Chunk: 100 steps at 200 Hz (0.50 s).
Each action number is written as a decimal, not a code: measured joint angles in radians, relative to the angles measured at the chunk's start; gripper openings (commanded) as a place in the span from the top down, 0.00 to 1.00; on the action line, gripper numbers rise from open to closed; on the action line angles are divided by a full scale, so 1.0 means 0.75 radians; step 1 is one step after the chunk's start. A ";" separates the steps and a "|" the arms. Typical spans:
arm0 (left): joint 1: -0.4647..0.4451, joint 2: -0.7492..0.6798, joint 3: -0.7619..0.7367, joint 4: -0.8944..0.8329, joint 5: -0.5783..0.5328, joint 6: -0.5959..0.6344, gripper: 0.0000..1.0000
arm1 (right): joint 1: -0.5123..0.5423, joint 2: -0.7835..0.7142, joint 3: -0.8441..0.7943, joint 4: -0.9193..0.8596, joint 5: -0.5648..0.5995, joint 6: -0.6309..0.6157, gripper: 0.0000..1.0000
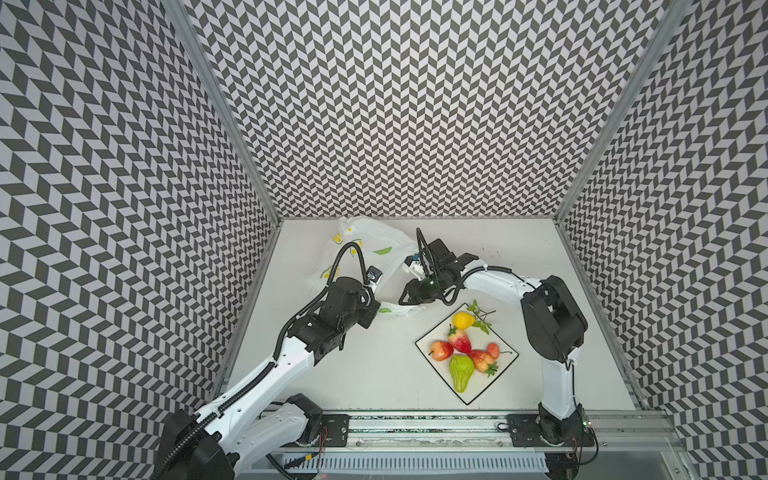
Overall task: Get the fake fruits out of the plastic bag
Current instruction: 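Move the open right gripper back into the bag toward the strawberry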
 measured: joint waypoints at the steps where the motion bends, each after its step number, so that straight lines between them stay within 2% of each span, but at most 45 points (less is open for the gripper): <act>1: 0.000 0.000 0.000 0.000 -0.001 0.001 1.00 | -0.001 -0.002 -0.004 0.000 -0.001 0.000 0.46; 29: 0.000 0.000 -0.001 0.002 -0.004 0.016 1.00 | -0.036 -0.120 -0.197 0.045 -0.011 0.075 0.43; 54: 0.000 -0.001 -0.011 0.007 0.006 0.023 1.00 | -0.046 -0.208 -0.332 0.189 -0.080 0.215 0.47; 100: 0.000 -0.011 -0.028 0.011 0.032 0.051 1.00 | -0.035 -0.229 -0.411 0.567 -0.207 0.504 0.58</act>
